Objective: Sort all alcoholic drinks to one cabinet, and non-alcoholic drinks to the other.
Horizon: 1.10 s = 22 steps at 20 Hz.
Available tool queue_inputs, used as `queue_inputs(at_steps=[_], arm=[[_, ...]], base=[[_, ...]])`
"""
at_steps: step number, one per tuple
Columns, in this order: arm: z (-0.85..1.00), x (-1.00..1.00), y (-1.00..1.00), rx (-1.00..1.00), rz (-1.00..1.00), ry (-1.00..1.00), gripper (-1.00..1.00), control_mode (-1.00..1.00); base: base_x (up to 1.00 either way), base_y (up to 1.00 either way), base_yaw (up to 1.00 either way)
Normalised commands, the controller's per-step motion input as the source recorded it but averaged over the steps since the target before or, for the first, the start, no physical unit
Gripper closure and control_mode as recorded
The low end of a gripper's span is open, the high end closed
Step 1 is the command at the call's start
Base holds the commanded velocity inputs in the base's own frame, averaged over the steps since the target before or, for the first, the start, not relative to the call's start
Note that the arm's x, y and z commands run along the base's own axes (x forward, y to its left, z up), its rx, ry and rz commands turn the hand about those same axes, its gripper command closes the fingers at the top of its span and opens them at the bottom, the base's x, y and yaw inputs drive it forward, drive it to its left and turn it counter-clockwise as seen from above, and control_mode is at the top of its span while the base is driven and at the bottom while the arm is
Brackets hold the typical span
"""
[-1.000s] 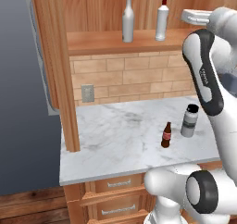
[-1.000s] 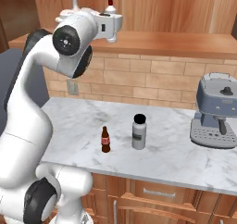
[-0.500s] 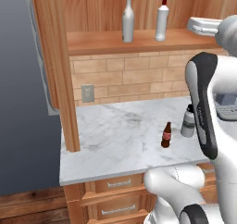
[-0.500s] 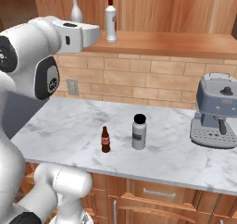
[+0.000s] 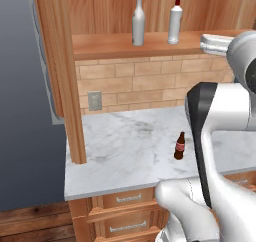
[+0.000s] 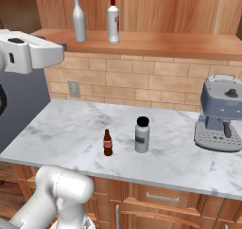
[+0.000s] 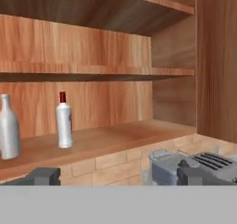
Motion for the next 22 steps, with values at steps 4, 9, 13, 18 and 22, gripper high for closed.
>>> queue_inputs(at_steps=[4,9,13,18,22], arm=[[-0.32,-0.38,0.04,0.00,-0.32,0.11,-1.00,-1.00],[-0.40,-0.03,0.00,0.00,-0.30,0.04,-1.00,-1.00],[-0.42,0.00,0.00,0.00,-0.24,0.00,-1.00,-1.00],[-0.41,0.01,0.00,0.00,-0.17,0.00,-1.00,-1.00],[-0.35,0.00,0.00,0.01,-0.12,0.00,-1.00,-1.00]], base=[[0.00,0.00,0.00],[0.00,0.00,0.00],[0.00,0.00,0.00],[0.00,0.00,0.00],[0.00,0.00,0.00]])
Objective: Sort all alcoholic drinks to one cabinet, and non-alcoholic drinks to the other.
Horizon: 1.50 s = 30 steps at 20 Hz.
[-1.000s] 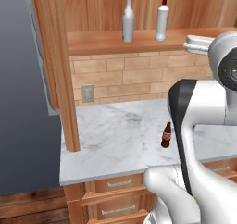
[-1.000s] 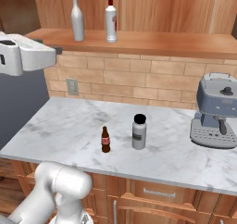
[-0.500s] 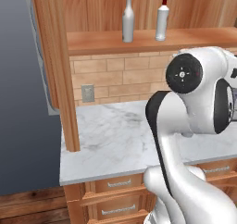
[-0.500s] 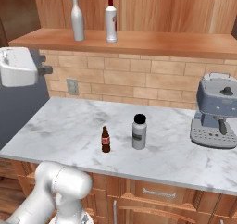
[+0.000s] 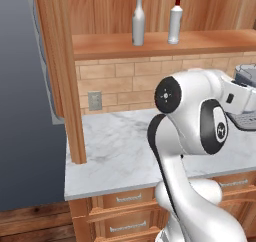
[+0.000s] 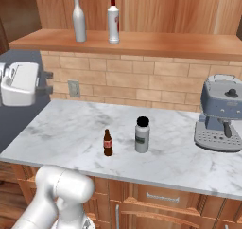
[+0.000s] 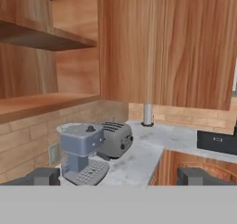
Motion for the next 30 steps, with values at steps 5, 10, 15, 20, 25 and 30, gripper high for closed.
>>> queue_inputs(at_steps=[5,10,15,20,25,30], arm=[[-0.34,0.06,-0.01,0.04,-0.06,0.01,-1.00,-1.00],[-0.25,0.20,-0.02,0.04,-0.06,0.04,-1.00,-1.00],[-0.28,0.19,0.00,0.05,-0.06,0.04,-1.00,-1.00],[-0.40,0.09,0.00,0.01,-0.10,0.00,-1.00,-1.00],[-0.41,0.07,0.00,0.00,-0.11,0.00,-1.00,-1.00],[-0.39,0.00,0.00,0.00,-0.10,0.00,-1.00,-1.00]], base=[[0.00,0.00,0.00],[0.00,0.00,0.00],[0.00,0.00,0.00],[0.00,0.00,0.00],[0.00,0.00,0.00],[0.00,0.00,0.00]])
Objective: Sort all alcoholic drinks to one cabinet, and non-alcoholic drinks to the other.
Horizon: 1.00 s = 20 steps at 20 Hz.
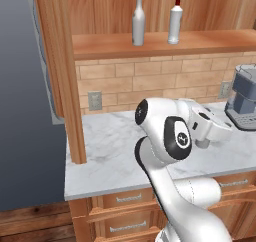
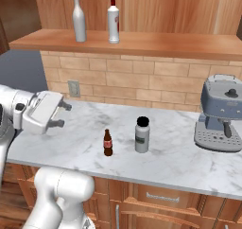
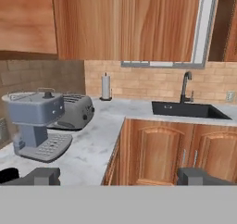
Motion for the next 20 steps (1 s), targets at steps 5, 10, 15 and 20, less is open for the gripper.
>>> queue_inputs(at_steps=[5,10,15,20], arm=[[-0.40,0.00,0.00,0.00,-0.08,0.00,-1.00,-1.00],[-0.35,0.00,0.00,0.00,-0.07,0.02,-1.00,-1.00],[-0.19,0.04,0.00,0.00,-0.07,0.08,-1.00,-1.00],[-0.10,0.09,0.06,0.00,-0.08,0.10,-1.00,-1.00]], base=[[0.00,0.00,0.00],[0.00,0.00,0.00],[0.00,0.00,0.00],[0.00,0.00,0.00]])
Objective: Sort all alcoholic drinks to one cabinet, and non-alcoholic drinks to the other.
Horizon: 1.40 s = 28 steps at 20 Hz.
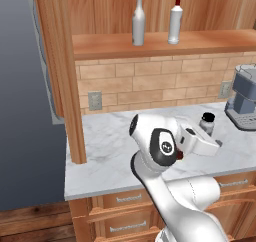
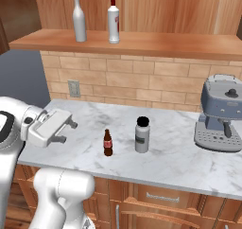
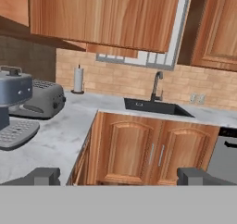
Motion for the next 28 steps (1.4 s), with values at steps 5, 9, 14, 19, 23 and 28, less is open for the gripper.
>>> queue_inputs(at_steps=[5,9,14,19,23,28], arm=[[-0.11,0.09,0.15,0.00,-0.08,0.10,-1.00,-1.00],[-0.09,0.06,0.11,0.00,-0.07,0.10,-1.00,-1.00],[-0.15,0.13,0.00,0.00,-0.04,0.06,-1.00,-1.00],[-0.25,0.26,0.00,0.00,0.00,0.01,-1.00,-1.00],[-0.26,0.22,0.00,0.04,0.04,0.00,-1.00,-1.00],[-0.24,0.30,0.01,0.09,0.11,0.00,-1.00,-1.00]], base=[[0.00,0.00,0.00],[0.00,0.00,0.00],[0.00,0.00,0.00],[0.00,0.00,0.00],[0.00,0.00,0.00],[0.00,0.00,0.00]])
